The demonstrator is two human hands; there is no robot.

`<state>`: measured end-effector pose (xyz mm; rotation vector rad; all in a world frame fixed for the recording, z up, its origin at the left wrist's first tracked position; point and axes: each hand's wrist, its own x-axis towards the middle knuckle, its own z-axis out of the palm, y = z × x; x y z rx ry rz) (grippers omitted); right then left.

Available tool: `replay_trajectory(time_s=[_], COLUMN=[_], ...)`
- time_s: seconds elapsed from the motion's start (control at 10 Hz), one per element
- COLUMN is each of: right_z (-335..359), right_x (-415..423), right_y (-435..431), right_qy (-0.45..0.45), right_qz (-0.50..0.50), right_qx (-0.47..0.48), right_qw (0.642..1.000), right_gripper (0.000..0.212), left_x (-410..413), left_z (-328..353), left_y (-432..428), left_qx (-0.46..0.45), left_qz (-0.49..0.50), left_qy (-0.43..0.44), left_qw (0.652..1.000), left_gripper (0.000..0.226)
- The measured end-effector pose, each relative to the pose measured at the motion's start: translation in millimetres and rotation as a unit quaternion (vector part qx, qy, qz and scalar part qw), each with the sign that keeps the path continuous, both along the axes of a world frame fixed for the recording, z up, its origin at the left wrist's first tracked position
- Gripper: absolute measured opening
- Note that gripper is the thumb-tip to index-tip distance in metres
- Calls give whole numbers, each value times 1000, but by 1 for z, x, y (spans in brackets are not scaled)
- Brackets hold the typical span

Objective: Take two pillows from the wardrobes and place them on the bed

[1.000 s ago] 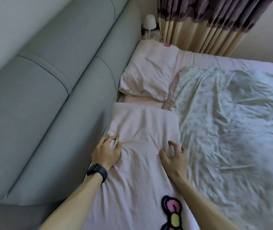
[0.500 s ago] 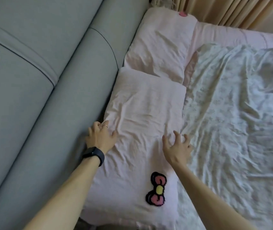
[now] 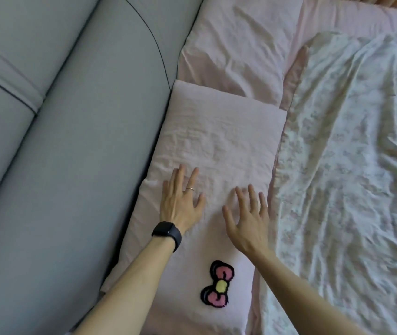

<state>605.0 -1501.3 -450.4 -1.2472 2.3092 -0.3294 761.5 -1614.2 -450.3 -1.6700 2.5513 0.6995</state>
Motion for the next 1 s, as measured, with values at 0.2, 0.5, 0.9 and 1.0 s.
replay_trajectory(time_s=[0.2,0.5,0.9,1.0], right_z=[-58,-64,19,61], right_x=[-1,1,40,19], right_y=[10,31,102,100], right_qy=[8,19,-51,-80], right_qz=[47,24,148,160], right_qx=[79,119,300,291], right_qw=[996,992,941,940], right_gripper=[71,85,85,63], left_x=[17,52,84,60], left_z=[-55,-62,22,57], left_y=[17,55,134,128], left_qx=[14,14,274,326], left_qz=[24,105,98,59], left_qy=[-11,-53,-201,-213], left_qw=[1000,993,935,919], left_gripper=[62,69,84,71])
